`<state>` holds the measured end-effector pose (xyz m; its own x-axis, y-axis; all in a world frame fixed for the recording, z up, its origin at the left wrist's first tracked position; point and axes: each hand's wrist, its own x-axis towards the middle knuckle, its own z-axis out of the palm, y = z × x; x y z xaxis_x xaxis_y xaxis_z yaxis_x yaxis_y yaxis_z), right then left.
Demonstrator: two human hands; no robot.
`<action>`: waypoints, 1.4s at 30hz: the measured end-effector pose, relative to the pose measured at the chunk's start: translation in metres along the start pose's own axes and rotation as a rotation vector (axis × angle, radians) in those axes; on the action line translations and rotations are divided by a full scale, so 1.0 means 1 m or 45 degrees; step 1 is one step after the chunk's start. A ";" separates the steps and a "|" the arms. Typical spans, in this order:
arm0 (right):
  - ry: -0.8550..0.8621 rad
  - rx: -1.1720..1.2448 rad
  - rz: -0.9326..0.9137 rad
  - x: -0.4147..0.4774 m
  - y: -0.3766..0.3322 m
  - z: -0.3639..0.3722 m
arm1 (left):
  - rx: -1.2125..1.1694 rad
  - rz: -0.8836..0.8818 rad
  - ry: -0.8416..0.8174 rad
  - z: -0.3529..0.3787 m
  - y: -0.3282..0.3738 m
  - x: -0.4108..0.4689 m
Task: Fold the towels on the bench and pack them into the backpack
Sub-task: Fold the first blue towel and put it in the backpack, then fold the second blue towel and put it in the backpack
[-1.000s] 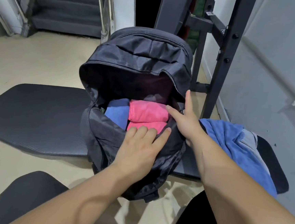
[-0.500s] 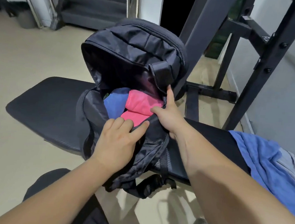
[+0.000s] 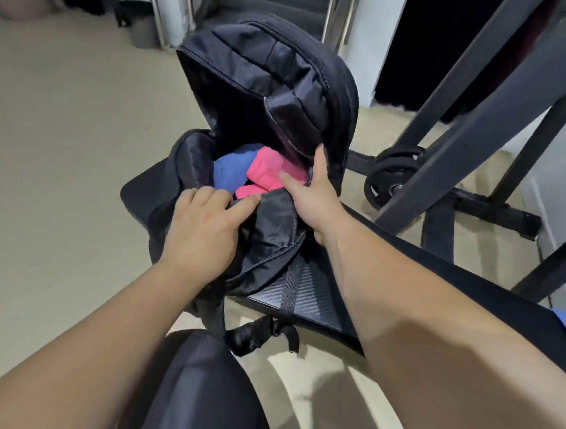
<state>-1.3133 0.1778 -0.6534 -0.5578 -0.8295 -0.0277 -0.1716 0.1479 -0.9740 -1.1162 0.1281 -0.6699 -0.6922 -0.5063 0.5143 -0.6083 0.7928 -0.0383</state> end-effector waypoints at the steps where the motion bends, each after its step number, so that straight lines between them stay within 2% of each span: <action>1: -0.004 -0.006 0.012 0.004 0.000 0.006 | 0.005 -0.027 -0.031 -0.002 -0.003 0.000; 6: 0.016 -0.067 -0.008 0.002 0.002 0.001 | -0.041 -0.070 -0.065 -0.013 0.009 0.004; 10: 0.051 -0.148 -0.098 -0.025 0.012 -0.033 | -0.105 -0.058 -0.008 -0.022 0.050 0.012; 12: 0.093 -0.286 -0.109 -0.045 0.019 -0.060 | -0.162 -0.009 0.003 -0.023 0.080 0.017; 15: 0.202 -0.682 -0.062 -0.077 0.044 -0.122 | -0.266 0.122 -0.039 -0.020 0.138 0.021; 17: 0.315 -0.977 0.104 -0.101 0.067 -0.171 | -0.313 0.230 -0.121 -0.015 0.181 0.021; 20: 0.475 -1.261 0.594 -0.140 0.097 -0.242 | -0.462 0.288 -0.413 -0.001 0.239 0.014; 24: 0.649 -1.215 1.219 -0.208 0.136 -0.317 | -0.427 0.395 -0.815 0.026 0.289 0.001; 26: 0.641 -1.198 1.352 -0.236 0.156 -0.332 | -0.376 0.453 -0.939 0.034 0.302 -0.003; 29: 0.592 -1.321 1.231 -0.249 0.175 -0.336 | -0.341 0.448 -0.994 0.038 0.315 -0.009; 33: 0.537 -1.416 0.987 -0.251 0.177 -0.337 | -0.350 0.437 -0.952 0.038 0.323 -0.018; 37: 0.313 -1.508 0.736 -0.253 0.176 -0.333 | -0.395 0.404 -0.893 0.037 0.325 -0.023; 42: 0.041 -1.350 0.287 -0.249 0.174 -0.307 | -0.373 0.416 -0.842 0.037 0.332 -0.025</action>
<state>-1.4536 0.5757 -0.7472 -0.6828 -0.7127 -0.1608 -0.6683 0.6982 -0.2567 -1.3152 0.3920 -0.7273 -0.9611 -0.2560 -0.1031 -0.2709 0.9466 0.1749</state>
